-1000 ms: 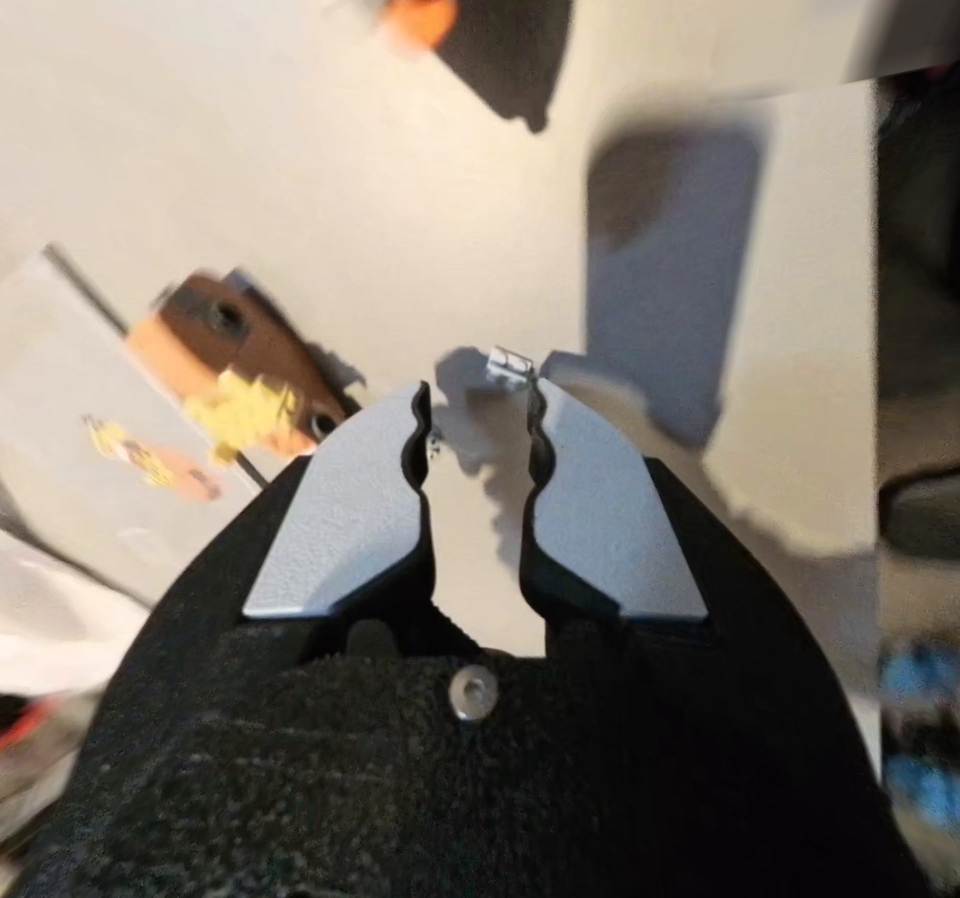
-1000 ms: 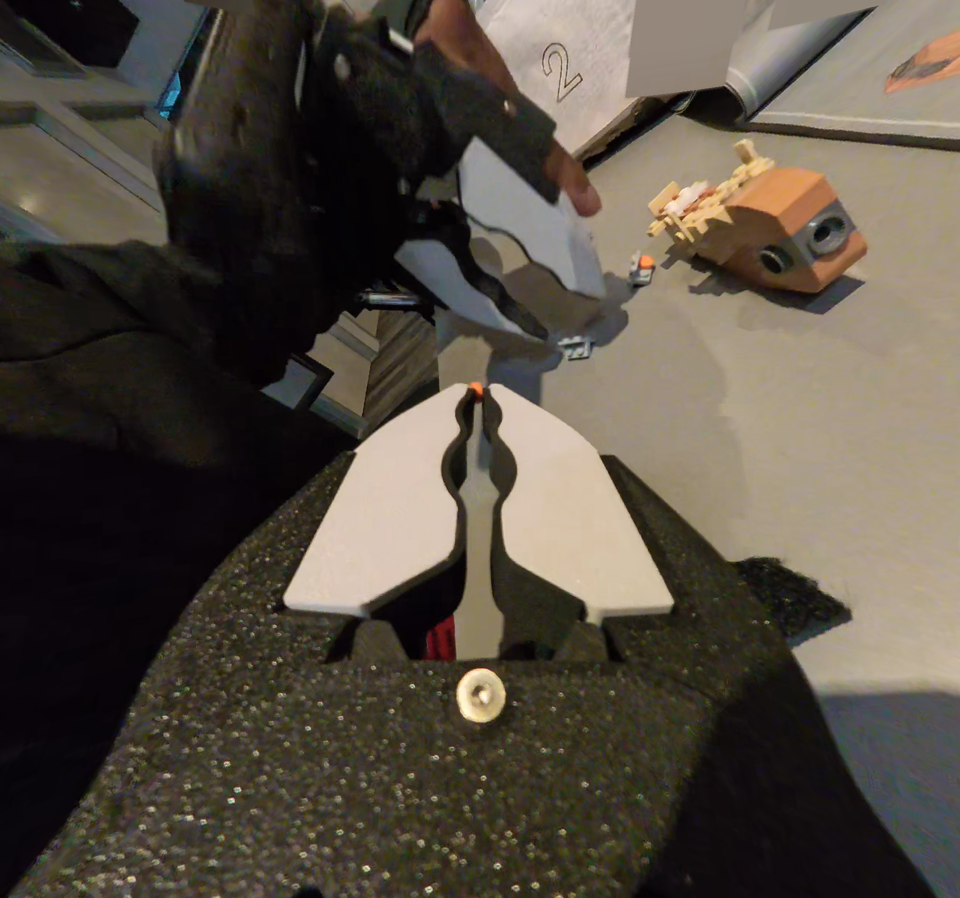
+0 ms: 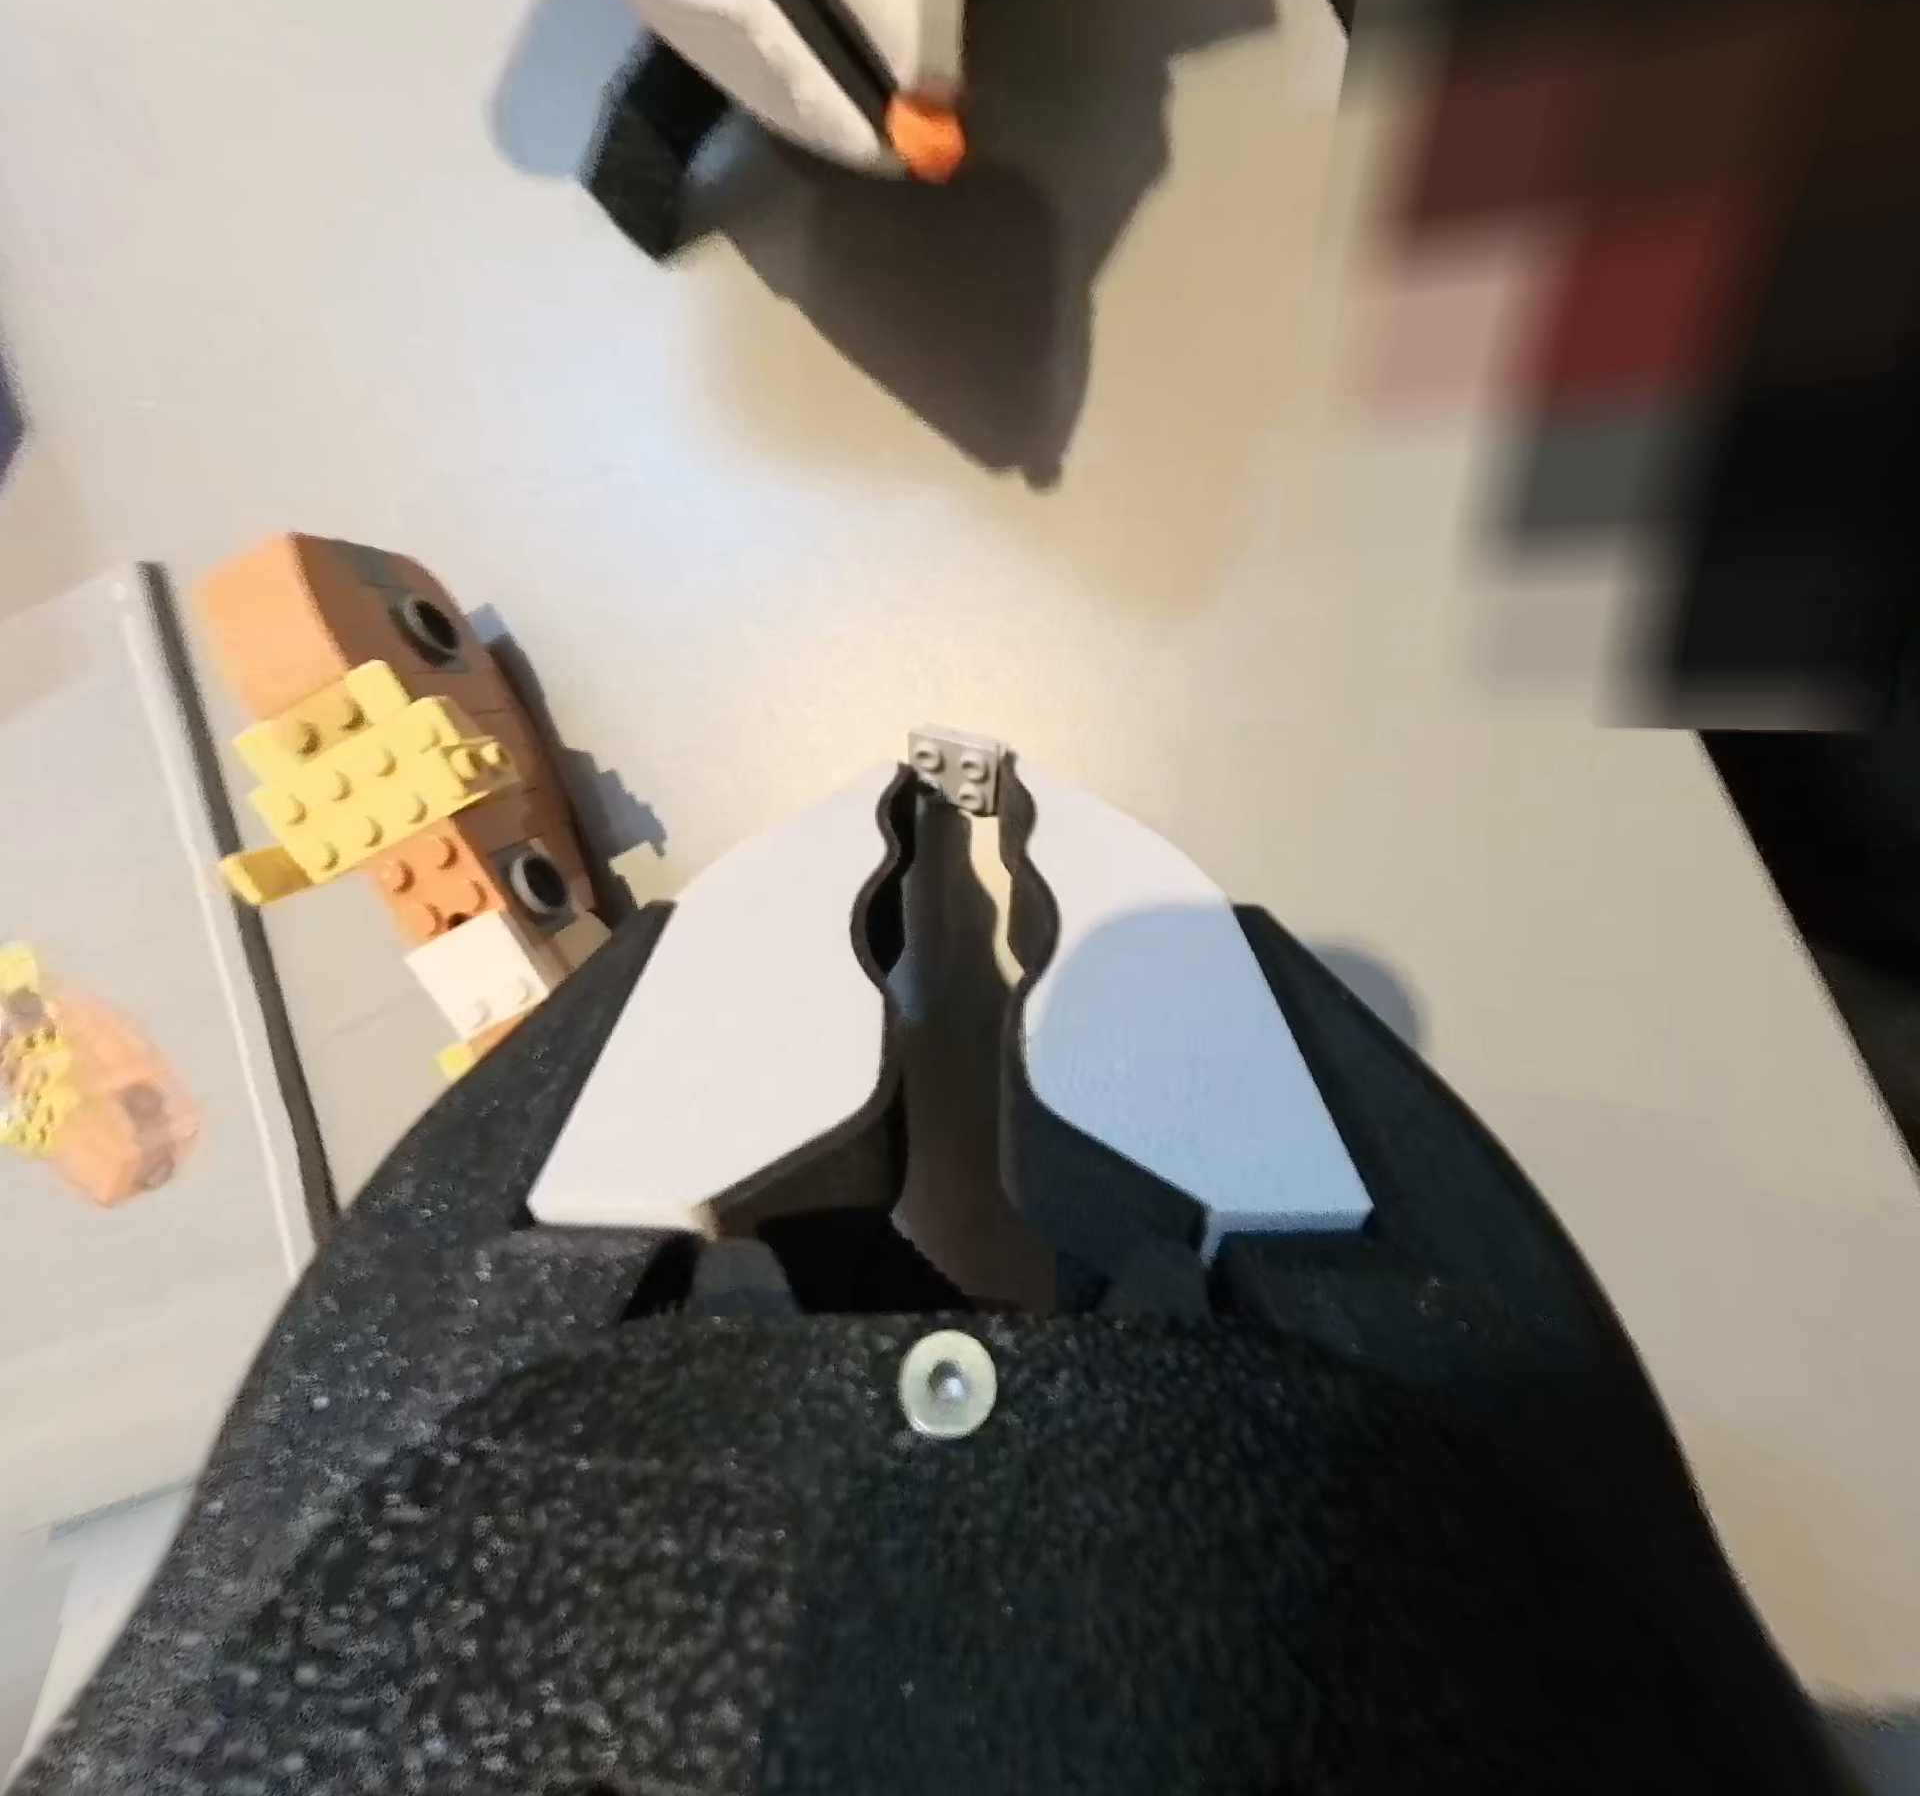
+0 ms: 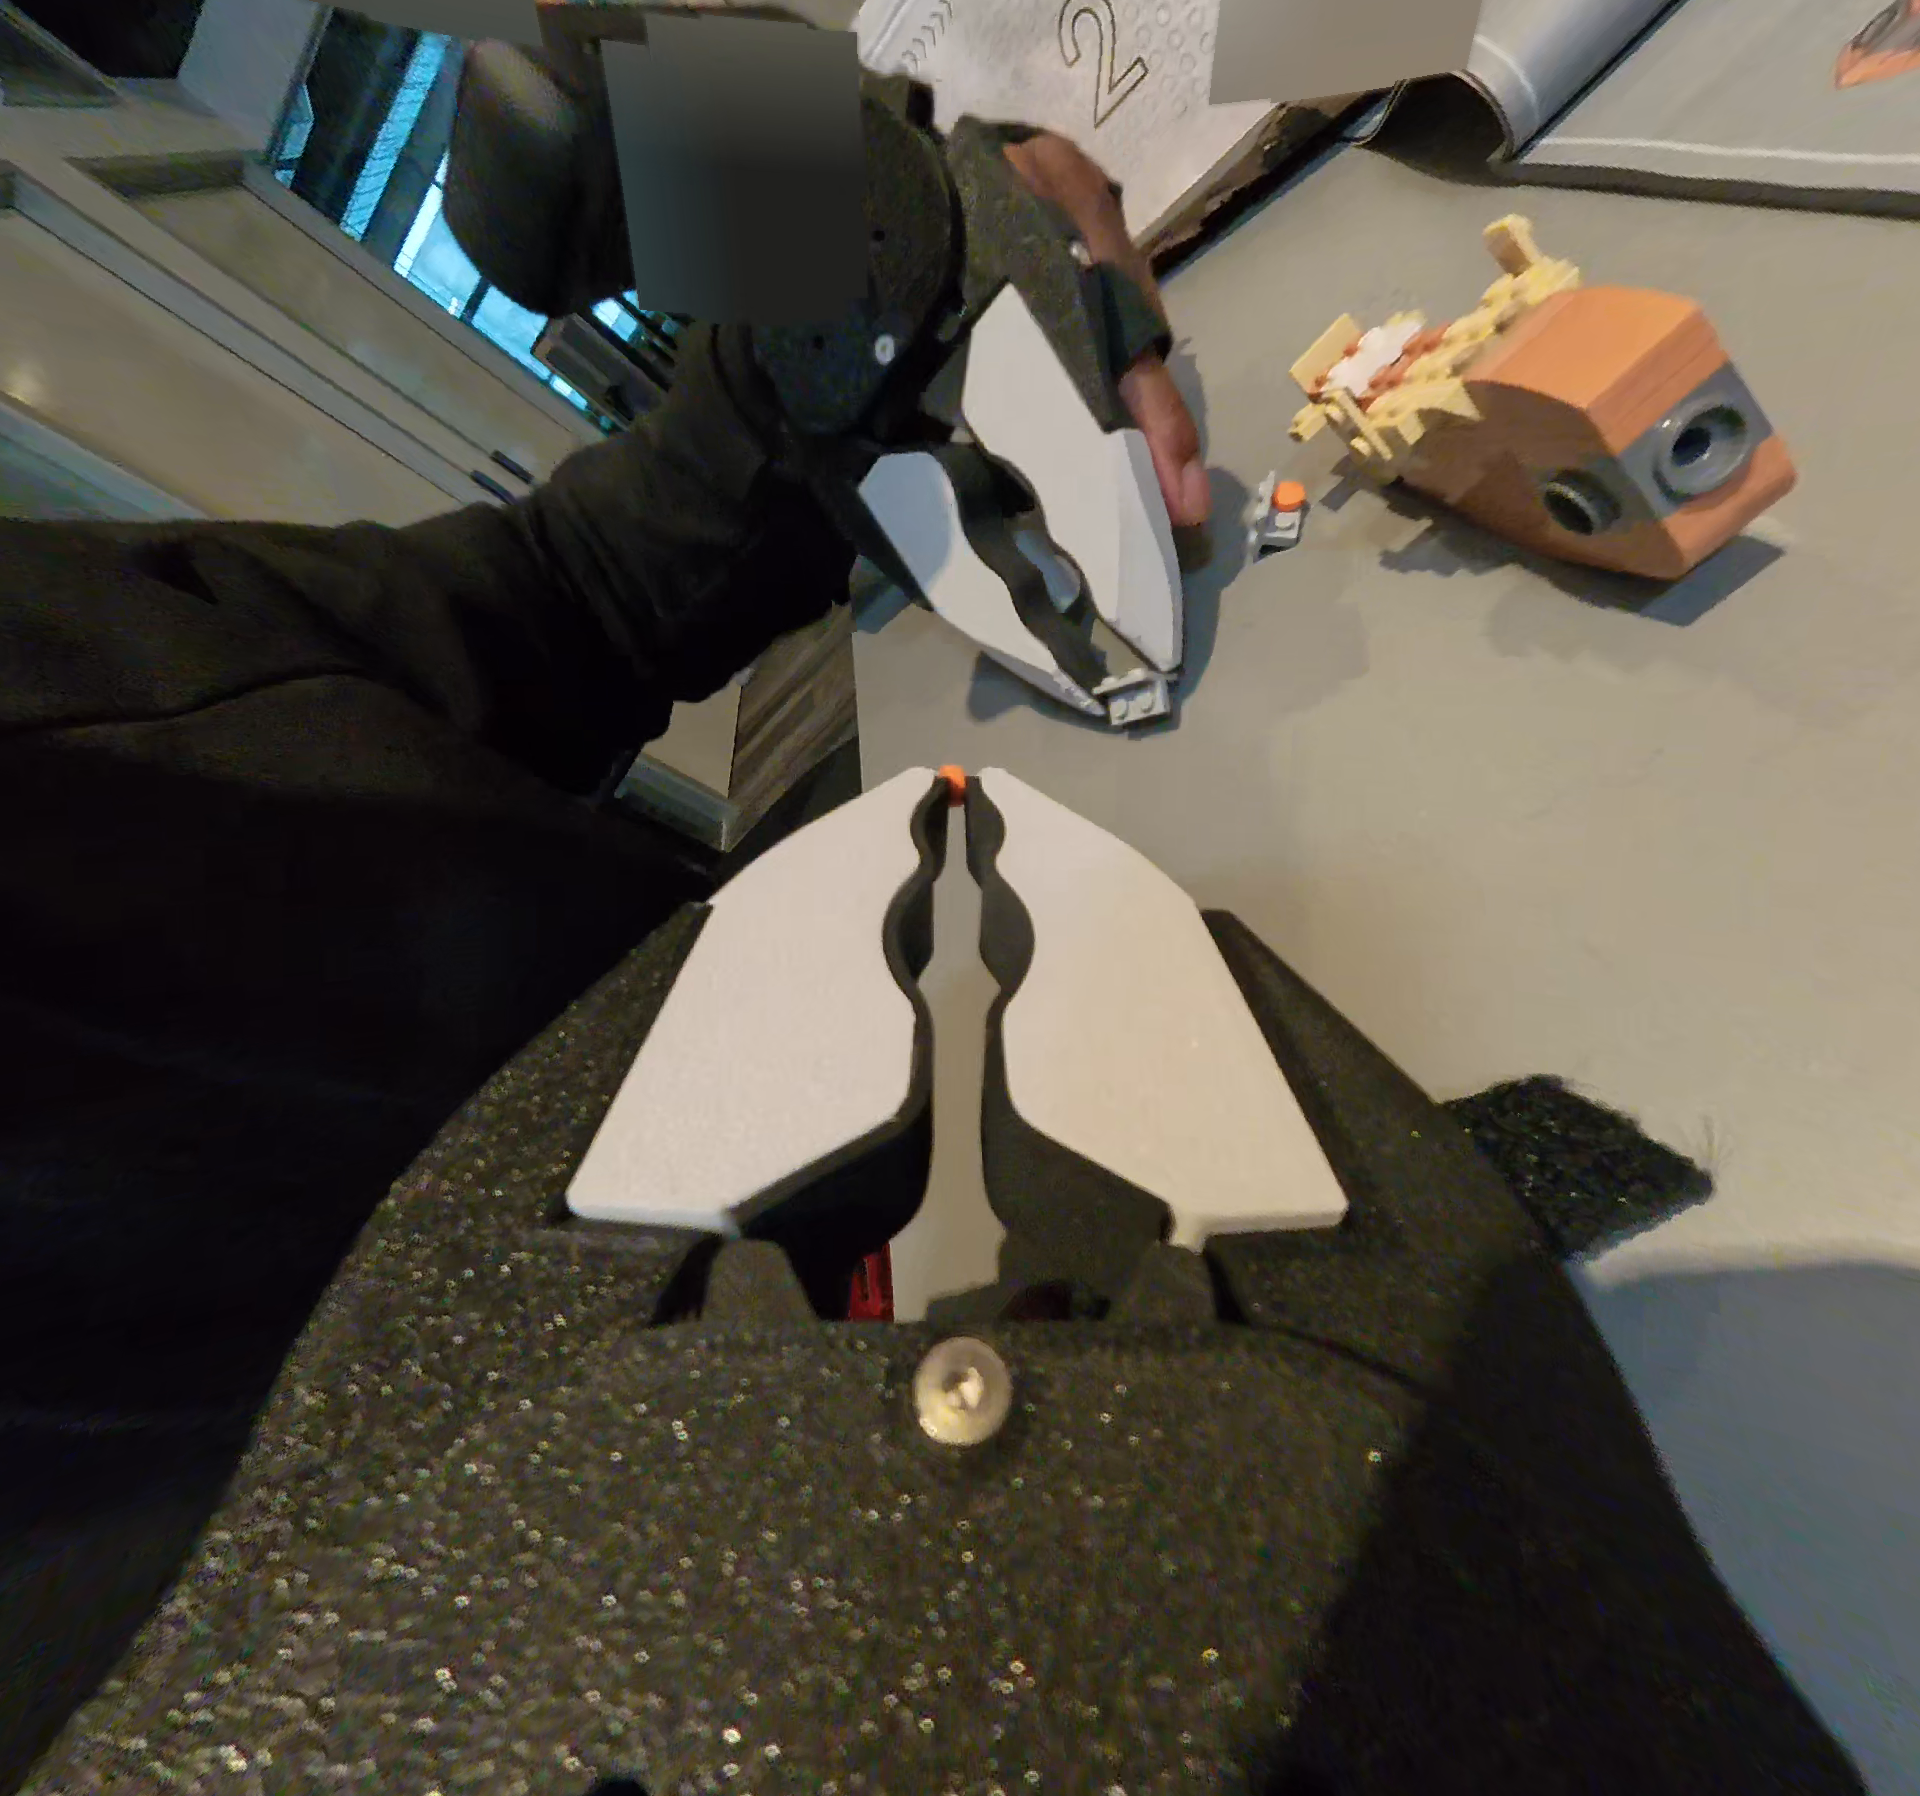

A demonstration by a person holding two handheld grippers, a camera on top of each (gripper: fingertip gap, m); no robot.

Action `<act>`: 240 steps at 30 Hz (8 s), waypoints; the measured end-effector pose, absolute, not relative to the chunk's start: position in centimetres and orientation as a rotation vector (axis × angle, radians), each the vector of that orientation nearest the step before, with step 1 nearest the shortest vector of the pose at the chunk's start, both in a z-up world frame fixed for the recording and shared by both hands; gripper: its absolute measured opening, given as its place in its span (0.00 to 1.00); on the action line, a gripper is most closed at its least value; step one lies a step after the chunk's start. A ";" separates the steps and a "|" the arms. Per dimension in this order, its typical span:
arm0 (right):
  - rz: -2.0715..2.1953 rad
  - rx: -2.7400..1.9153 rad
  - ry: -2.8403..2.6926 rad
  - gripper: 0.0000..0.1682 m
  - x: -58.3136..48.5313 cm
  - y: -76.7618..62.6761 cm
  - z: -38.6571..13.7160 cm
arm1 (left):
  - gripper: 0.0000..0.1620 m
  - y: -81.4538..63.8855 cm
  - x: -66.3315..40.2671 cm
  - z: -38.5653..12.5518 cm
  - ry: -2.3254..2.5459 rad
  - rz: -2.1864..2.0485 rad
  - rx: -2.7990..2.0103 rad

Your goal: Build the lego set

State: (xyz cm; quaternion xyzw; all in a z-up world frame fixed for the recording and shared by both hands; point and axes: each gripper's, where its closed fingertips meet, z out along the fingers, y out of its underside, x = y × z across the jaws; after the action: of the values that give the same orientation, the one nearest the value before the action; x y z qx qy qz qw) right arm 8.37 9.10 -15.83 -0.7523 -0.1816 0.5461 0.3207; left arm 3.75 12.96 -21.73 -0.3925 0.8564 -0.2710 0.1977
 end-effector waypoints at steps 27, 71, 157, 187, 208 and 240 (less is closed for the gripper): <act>1.494 -1.914 -0.194 0.02 3.5 13.7 -13.7 | 0.09 21.0 3.0 -14.4 2.341 -1.239 -0.711; 1.482 -2.111 -0.242 0.02 1.5 13.6 -13.1 | 0.08 14.4 1.9 -13.8 1.291 -0.658 -1.195; 1.519 -1.994 -0.348 0.03 0.5 11.0 -9.1 | 0.07 11.4 1.0 -9.2 1.117 -0.729 -0.848; 1.579 -1.954 -0.334 0.03 0.7 10.8 -9.1 | 0.03 10.8 1.1 -9.0 1.146 -0.694 -0.772; 1.646 -1.980 -0.070 0.00 1.8 12.1 -14.5 | 0.00 12.5 1.1 -11.2 1.261 -0.840 -0.851; 1.588 -1.932 -0.174 0.00 3.4 12.6 -15.3 | 0.20 29.2 -3.2 -22.1 1.023 -0.444 -2.171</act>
State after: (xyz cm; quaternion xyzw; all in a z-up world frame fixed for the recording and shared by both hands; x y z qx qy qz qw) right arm 3.38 12.60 -15.34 -0.7321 -0.0658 0.6019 0.3121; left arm -3.15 29.17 -22.11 -0.8354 0.3936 -0.1708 0.3435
